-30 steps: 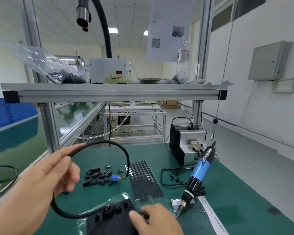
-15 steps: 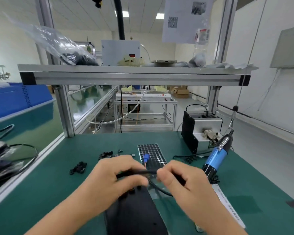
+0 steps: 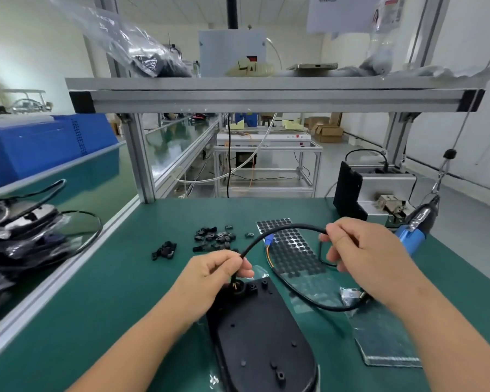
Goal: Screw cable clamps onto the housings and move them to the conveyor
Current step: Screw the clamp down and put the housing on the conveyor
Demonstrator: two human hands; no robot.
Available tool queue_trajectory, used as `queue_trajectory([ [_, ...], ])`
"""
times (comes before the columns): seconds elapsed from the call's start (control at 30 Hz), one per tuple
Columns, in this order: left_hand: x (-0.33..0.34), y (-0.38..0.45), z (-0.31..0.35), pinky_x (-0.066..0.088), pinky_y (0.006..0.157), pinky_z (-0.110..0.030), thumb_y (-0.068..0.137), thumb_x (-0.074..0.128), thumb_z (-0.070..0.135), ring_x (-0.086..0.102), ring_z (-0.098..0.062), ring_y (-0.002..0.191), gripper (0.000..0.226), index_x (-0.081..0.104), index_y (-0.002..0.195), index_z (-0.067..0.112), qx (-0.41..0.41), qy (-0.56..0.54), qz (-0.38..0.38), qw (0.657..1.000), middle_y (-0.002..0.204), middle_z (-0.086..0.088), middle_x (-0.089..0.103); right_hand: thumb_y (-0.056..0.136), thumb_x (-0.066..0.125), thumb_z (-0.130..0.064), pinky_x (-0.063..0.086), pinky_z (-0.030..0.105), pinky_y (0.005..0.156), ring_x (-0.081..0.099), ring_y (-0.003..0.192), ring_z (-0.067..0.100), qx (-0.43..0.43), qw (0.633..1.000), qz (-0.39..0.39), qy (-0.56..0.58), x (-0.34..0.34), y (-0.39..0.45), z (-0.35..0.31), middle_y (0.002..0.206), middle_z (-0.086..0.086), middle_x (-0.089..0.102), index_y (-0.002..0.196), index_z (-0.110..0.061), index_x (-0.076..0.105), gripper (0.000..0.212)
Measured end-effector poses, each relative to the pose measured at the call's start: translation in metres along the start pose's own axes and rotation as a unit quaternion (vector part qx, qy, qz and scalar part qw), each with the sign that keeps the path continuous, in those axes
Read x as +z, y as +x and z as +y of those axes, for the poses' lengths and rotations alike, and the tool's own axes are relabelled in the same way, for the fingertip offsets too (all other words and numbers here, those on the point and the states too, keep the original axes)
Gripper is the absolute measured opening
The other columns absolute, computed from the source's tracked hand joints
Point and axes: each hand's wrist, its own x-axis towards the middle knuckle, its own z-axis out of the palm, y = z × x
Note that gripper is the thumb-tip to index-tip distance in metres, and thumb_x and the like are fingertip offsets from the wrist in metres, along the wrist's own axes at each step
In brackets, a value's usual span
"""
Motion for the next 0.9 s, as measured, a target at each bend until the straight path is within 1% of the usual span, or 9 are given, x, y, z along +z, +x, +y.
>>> queue_trajectory([
  [0.1, -0.002, 0.0, 0.001, 0.041, 0.079, -0.007, 0.098, 0.053, 0.02, 0.063, 0.005, 0.087, 0.025, 0.073, 0.087, 0.031, 0.055, 0.067, -0.057, 0.995, 0.087, 0.018, 0.072, 0.095, 0.038, -0.039, 0.054, 0.039, 0.079, 0.065, 0.075, 0.009, 0.018, 0.999, -0.045, -0.012, -0.004, 0.001, -0.002, 0.079, -0.018, 0.068, 0.087, -0.033, 0.066, 0.03],
  [0.27, -0.003, -0.002, -0.003, 0.046, 0.094, -0.023, 0.091, 0.06, 0.037, 0.062, -0.009, 0.103, 0.013, 0.07, 0.097, 0.033, 0.12, 0.113, -0.131, 0.978, 0.103, 0.015, 0.064, 0.082, 0.027, -0.065, 0.047, 0.028, 0.083, 0.058, 0.096, 0.001, -0.14, 0.957, -0.102, -0.232, 0.001, -0.007, -0.028, 0.099, -0.02, 0.064, 0.108, -0.044, 0.058, 0.046],
  [0.37, -0.016, 0.012, -0.01, 0.05, 0.094, -0.026, 0.093, 0.056, 0.046, 0.065, -0.009, 0.106, 0.024, 0.074, 0.102, 0.032, 0.042, 0.039, -0.132, 0.99, 0.108, 0.01, 0.07, 0.068, 0.034, -0.086, 0.042, 0.024, 0.071, 0.056, 0.087, 0.0, -0.161, 0.926, -0.22, -0.262, 0.028, -0.012, -0.038, 0.093, -0.019, 0.064, 0.107, -0.041, 0.056, 0.064],
  [0.43, -0.022, 0.033, -0.019, 0.054, 0.082, -0.029, 0.095, 0.057, 0.035, 0.07, -0.008, 0.089, 0.022, 0.077, 0.085, 0.029, -0.043, 0.004, -0.012, 0.999, 0.092, 0.006, 0.075, 0.074, 0.043, -0.081, 0.037, 0.028, 0.064, 0.052, 0.08, 0.01, -0.163, 0.911, -0.265, -0.272, 0.041, -0.014, -0.039, 0.085, -0.011, 0.061, 0.1, -0.029, 0.056, 0.06],
  [0.5, -0.023, 0.057, -0.026, 0.049, 0.071, -0.027, 0.091, 0.063, 0.018, 0.068, -0.009, 0.067, 0.023, 0.073, 0.07, 0.022, -0.09, 0.085, 0.098, 0.987, 0.074, 0.004, 0.073, 0.084, 0.045, -0.069, 0.033, 0.031, 0.061, 0.047, 0.075, 0.015, -0.169, 0.915, -0.256, -0.263, 0.044, -0.017, -0.037, 0.075, -0.007, 0.054, 0.089, -0.022, 0.051, 0.048],
  [0.6, -0.036, 0.078, -0.031, 0.047, 0.076, -0.025, 0.089, 0.063, 0.013, 0.06, -0.016, 0.071, 0.013, 0.069, 0.078, 0.018, -0.125, 0.22, 0.156, 0.955, 0.077, 0.002, 0.068, 0.08, 0.04, -0.074, 0.037, 0.027, 0.06, 0.049, 0.072, 0.013, -0.167, 0.927, -0.245, -0.23, 0.041, -0.02, -0.031, 0.073, -0.006, 0.055, 0.093, -0.023, 0.048, 0.053],
  [0.73, -0.075, 0.061, -0.031, 0.046, 0.076, -0.024, 0.086, 0.067, 0.02, 0.061, -0.014, 0.076, 0.01, 0.066, 0.077, 0.025, -0.194, 0.37, 0.063, 0.906, 0.067, 0.012, 0.061, 0.08, 0.034, -0.076, 0.039, 0.021, 0.062, 0.052, 0.075, 0.008, -0.168, 0.929, -0.259, -0.205, 0.036, -0.025, -0.024, 0.083, -0.008, 0.06, 0.1, -0.03, 0.045, 0.052],
  [0.77, -0.08, 0.052, -0.032, 0.047, 0.078, -0.024, 0.085, 0.069, 0.025, 0.064, -0.017, 0.086, 0.003, 0.067, 0.083, 0.024, -0.212, 0.4, 0.049, 0.89, 0.075, 0.01, 0.064, 0.08, 0.032, -0.075, 0.04, 0.021, 0.065, 0.053, 0.077, 0.008, -0.17, 0.931, -0.256, -0.199, 0.036, -0.024, -0.023, 0.085, -0.009, 0.061, 0.103, -0.031, 0.045, 0.051],
  [0.9, -0.077, 0.023, -0.05, 0.045, 0.09, -0.028, 0.083, 0.068, 0.049, 0.058, -0.02, 0.106, 0.039, 0.062, 0.113, 0.025, -0.239, 0.429, 0.035, 0.87, 0.11, -0.001, 0.061, 0.069, 0.026, -0.085, 0.044, 0.02, 0.07, 0.055, 0.079, 0.003, -0.162, 0.933, -0.266, -0.18, 0.037, -0.02, -0.026, 0.088, -0.017, 0.064, 0.109, -0.041, 0.043, 0.062],
])
